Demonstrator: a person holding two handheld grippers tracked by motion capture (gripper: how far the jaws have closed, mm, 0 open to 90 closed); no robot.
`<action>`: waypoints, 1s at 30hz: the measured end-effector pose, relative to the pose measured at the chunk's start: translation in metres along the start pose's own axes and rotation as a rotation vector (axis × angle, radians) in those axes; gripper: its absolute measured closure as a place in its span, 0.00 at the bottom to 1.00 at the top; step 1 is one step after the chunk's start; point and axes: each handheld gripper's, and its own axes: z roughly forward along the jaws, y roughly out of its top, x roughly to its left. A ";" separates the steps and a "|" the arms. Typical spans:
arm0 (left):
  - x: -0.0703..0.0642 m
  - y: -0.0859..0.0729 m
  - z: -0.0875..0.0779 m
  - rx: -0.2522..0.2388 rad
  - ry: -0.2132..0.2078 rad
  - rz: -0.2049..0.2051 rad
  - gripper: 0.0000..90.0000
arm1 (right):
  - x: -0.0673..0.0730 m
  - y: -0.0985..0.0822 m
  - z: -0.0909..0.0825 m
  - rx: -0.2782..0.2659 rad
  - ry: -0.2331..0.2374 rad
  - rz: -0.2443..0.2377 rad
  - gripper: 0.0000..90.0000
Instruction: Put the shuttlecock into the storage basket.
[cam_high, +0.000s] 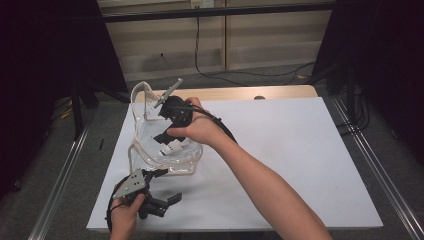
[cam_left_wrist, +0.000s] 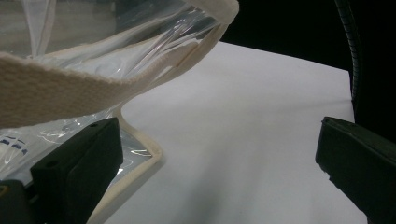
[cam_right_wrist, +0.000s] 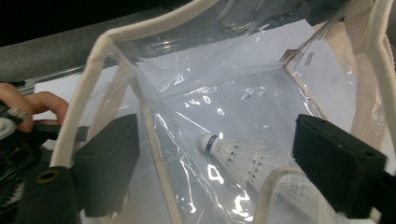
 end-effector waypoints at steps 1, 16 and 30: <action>0.000 0.000 0.000 0.001 0.000 -0.001 0.01 | 0.000 -0.001 -0.002 -0.009 0.000 0.005 0.15; 0.000 0.000 0.000 0.005 0.003 0.001 0.01 | 0.003 -0.012 -0.027 -0.053 0.062 0.012 0.07; -0.001 0.000 0.000 0.005 0.002 -0.002 0.01 | 0.000 -0.019 -0.047 -0.052 0.078 0.010 0.05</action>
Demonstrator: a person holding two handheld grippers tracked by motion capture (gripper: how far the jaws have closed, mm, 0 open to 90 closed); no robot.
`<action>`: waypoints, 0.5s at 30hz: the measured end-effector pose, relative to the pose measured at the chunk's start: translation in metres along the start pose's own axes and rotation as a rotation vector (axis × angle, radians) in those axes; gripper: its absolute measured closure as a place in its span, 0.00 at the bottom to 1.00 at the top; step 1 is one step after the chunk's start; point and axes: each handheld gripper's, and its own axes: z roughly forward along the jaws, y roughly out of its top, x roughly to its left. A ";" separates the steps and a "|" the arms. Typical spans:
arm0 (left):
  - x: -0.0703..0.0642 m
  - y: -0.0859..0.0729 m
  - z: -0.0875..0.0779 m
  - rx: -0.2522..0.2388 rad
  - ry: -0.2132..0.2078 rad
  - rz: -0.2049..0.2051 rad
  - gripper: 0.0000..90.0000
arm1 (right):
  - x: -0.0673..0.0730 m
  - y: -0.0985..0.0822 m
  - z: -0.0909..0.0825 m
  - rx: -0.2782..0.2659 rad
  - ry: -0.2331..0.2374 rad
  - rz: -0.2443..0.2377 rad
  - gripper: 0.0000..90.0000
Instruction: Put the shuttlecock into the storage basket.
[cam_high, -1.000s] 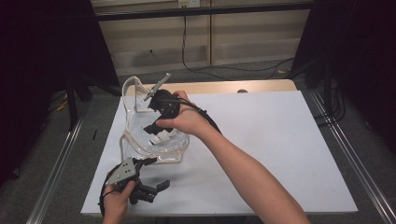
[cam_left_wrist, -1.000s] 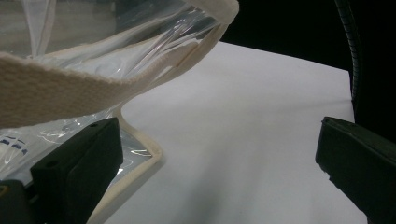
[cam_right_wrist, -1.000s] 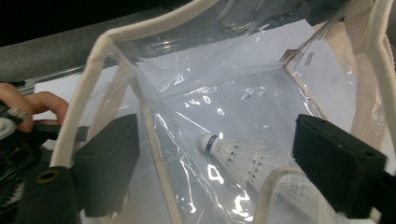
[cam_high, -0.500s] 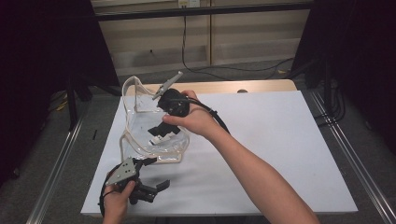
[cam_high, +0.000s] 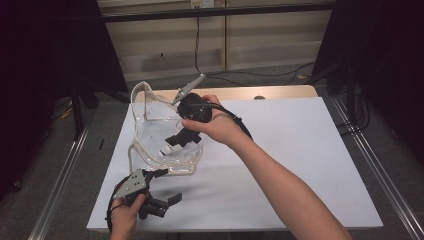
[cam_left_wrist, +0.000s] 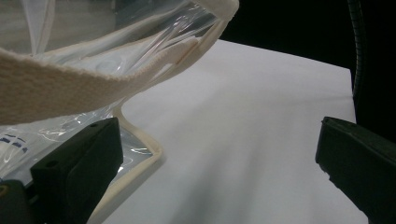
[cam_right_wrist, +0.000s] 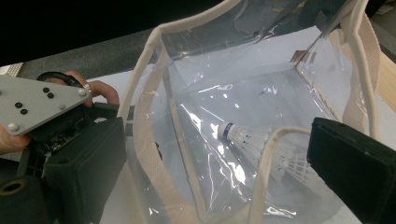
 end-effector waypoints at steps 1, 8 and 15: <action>0.000 0.000 0.000 -0.001 0.000 0.000 0.01 | 0.000 -0.001 -0.001 0.003 0.001 0.001 0.05; 0.000 0.000 0.000 -0.002 0.004 0.001 0.01 | -0.001 -0.005 -0.005 0.008 0.000 0.004 0.06; 0.001 0.000 -0.001 0.000 0.006 0.002 0.01 | 0.000 -0.007 -0.013 0.010 0.006 -0.001 0.06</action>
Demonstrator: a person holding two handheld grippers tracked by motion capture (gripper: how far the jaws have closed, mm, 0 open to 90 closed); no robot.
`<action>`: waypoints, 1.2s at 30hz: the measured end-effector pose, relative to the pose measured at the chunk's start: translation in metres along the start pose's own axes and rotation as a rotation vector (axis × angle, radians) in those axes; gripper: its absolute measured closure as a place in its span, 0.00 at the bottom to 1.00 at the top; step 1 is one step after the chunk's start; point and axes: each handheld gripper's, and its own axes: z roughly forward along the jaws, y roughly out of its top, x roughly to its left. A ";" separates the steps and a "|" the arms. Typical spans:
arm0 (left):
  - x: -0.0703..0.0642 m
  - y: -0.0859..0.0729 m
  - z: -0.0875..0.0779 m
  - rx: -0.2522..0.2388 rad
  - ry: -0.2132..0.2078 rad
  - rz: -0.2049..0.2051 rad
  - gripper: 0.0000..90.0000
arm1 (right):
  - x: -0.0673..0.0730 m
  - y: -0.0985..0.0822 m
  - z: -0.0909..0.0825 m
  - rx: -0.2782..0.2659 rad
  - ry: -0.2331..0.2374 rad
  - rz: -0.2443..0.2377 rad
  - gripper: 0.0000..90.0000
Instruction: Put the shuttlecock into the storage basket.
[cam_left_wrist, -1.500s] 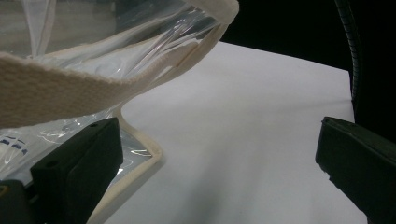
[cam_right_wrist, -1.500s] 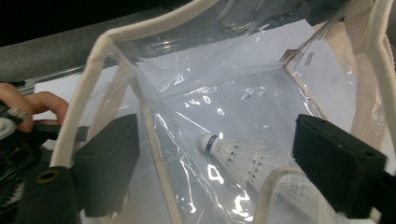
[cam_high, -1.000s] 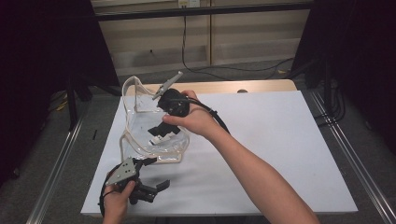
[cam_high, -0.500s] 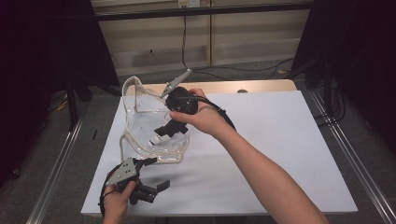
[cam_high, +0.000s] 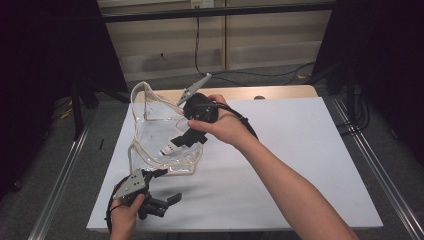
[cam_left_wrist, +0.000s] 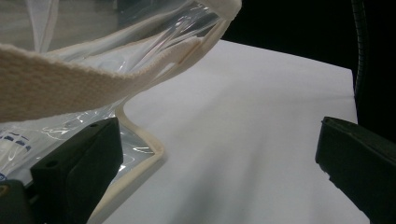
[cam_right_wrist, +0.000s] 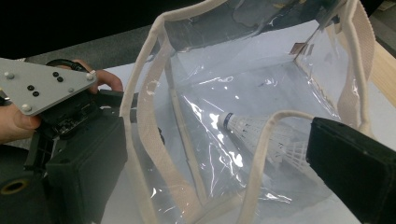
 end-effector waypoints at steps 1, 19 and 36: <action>0.000 0.000 0.000 0.000 -0.001 -0.001 0.01 | 0.000 -0.001 -0.001 0.000 0.002 0.001 0.06; 0.000 0.000 -0.002 -0.001 0.004 -0.002 0.01 | -0.001 -0.023 -0.011 0.004 0.013 0.015 0.07; -0.001 0.000 -0.002 0.000 0.004 -0.004 0.01 | -0.004 -0.048 -0.030 -0.040 0.016 0.020 0.06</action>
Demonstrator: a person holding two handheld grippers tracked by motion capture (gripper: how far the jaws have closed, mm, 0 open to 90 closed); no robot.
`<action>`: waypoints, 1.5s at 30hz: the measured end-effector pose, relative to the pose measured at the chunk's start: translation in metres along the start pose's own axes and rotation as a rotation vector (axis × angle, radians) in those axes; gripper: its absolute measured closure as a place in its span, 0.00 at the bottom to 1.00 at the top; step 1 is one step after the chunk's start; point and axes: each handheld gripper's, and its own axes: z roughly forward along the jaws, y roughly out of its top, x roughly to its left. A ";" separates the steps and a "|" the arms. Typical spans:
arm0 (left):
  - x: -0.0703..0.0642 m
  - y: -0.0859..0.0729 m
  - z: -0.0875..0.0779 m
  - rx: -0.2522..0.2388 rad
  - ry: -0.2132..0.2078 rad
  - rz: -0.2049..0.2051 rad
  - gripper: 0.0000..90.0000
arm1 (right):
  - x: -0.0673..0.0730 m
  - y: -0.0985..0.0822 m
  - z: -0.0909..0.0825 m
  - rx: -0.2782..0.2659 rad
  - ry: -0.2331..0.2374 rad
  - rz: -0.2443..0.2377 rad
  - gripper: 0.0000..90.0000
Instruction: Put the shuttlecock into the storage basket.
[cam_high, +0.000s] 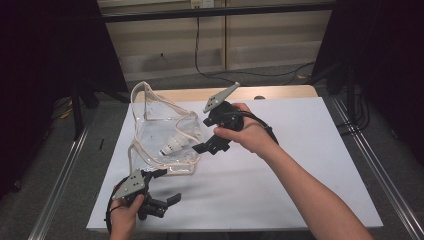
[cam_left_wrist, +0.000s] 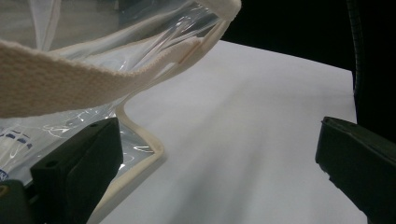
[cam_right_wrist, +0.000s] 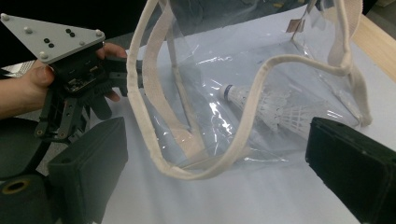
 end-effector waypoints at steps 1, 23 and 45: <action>0.000 0.000 0.000 -0.001 0.001 -0.001 0.01 | -0.001 -0.002 0.000 -0.004 0.003 0.005 0.06; -0.001 0.000 0.001 0.000 0.003 0.000 0.01 | -0.011 -0.043 -0.019 -0.037 0.004 0.050 0.06; -0.001 0.000 0.000 0.002 0.005 0.001 0.01 | -0.014 -0.075 -0.027 -0.066 0.018 0.088 0.06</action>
